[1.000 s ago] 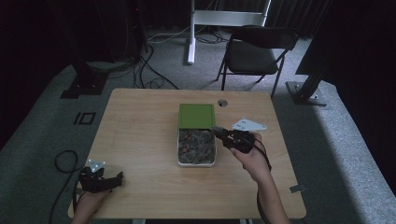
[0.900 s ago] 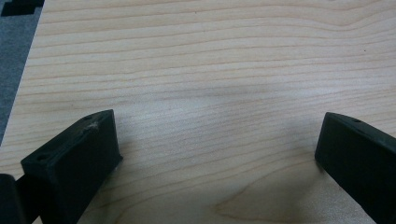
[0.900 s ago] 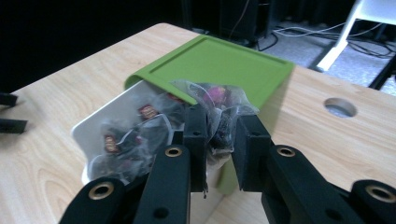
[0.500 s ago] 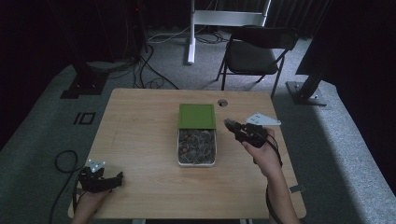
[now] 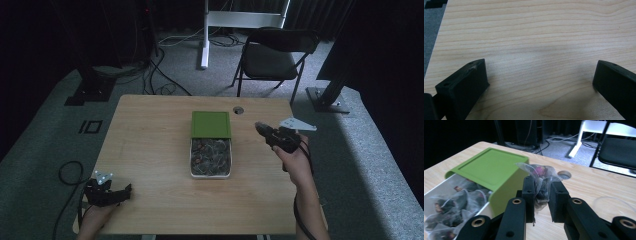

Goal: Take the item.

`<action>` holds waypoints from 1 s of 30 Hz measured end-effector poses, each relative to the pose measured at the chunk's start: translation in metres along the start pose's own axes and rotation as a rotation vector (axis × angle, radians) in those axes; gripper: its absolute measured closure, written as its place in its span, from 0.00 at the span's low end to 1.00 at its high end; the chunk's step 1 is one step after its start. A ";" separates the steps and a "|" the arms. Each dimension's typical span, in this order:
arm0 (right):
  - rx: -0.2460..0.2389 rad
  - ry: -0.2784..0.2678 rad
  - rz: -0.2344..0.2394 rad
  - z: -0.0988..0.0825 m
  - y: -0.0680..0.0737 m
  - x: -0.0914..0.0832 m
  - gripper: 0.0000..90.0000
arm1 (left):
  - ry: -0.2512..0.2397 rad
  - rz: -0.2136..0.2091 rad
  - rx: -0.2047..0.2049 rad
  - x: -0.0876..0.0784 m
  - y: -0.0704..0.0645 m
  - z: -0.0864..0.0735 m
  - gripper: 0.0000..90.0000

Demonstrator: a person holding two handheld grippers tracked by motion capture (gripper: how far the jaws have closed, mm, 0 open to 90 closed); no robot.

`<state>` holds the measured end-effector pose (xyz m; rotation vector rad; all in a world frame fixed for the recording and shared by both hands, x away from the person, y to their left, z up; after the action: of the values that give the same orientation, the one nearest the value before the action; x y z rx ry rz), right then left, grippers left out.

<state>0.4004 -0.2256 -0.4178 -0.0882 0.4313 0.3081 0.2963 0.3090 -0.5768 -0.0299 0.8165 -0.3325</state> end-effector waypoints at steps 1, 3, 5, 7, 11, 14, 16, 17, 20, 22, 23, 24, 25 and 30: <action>0.005 -0.003 -0.009 0.000 -0.003 0.000 0.86 | 0.000 0.000 0.001 0.000 0.000 0.000 0.00; 0.006 0.003 -0.029 -0.001 -0.010 0.001 0.86 | 0.000 0.000 0.000 0.000 0.000 0.000 0.00; 0.017 0.004 -0.050 -0.001 -0.017 0.002 0.86 | 0.000 0.000 0.000 0.000 0.000 0.000 0.00; 0.028 0.001 -0.065 -0.001 -0.023 0.002 0.86 | 0.000 0.000 -0.001 0.000 0.000 0.000 0.00; 0.043 0.003 -0.095 -0.002 -0.034 0.003 0.86 | 0.000 0.000 0.000 0.000 0.000 0.000 0.00; 0.053 0.004 -0.120 -0.003 -0.042 0.003 0.86 | 0.001 0.000 0.000 0.000 0.000 0.000 0.00; 0.066 0.001 -0.134 -0.003 -0.048 0.004 0.86 | 0.001 0.000 0.000 0.000 0.000 0.000 0.00; 0.062 0.004 -0.140 -0.004 -0.050 0.004 0.86 | 0.001 0.000 0.000 0.000 0.000 0.000 0.00; 0.076 0.007 -0.156 -0.006 -0.057 0.006 0.86 | 0.000 0.000 0.000 0.000 0.000 0.000 0.00; 0.081 0.011 -0.171 -0.007 -0.061 0.008 0.86 | 0.000 0.000 0.000 0.000 0.000 0.000 0.00; 0.081 0.011 -0.171 -0.007 -0.061 0.008 0.86 | 0.000 0.000 0.000 0.000 0.000 0.000 0.00; 0.085 0.012 -0.173 -0.008 -0.062 0.009 0.86 | 0.001 0.000 0.000 0.000 0.000 0.000 0.00; 0.091 0.015 -0.187 -0.009 -0.066 0.011 0.86 | 0.001 0.000 0.000 0.000 0.000 0.000 0.00; 0.106 0.025 -0.211 -0.010 -0.071 0.018 0.86 | 0.000 0.000 0.000 0.000 0.000 0.000 0.00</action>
<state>0.4336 -0.2899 -0.4332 -0.0332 0.4580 0.0768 0.2963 0.3090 -0.5768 -0.0300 0.8168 -0.3324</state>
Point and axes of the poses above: each handheld gripper's, and its own axes: x roughly forward along the jaws, z roughly out of its top, y roughly to its left, the point moved 4 cm from there along x, roughly forward along the jaws, and after that the axes turned 13 degrees about -z, right-handed, at the moved point
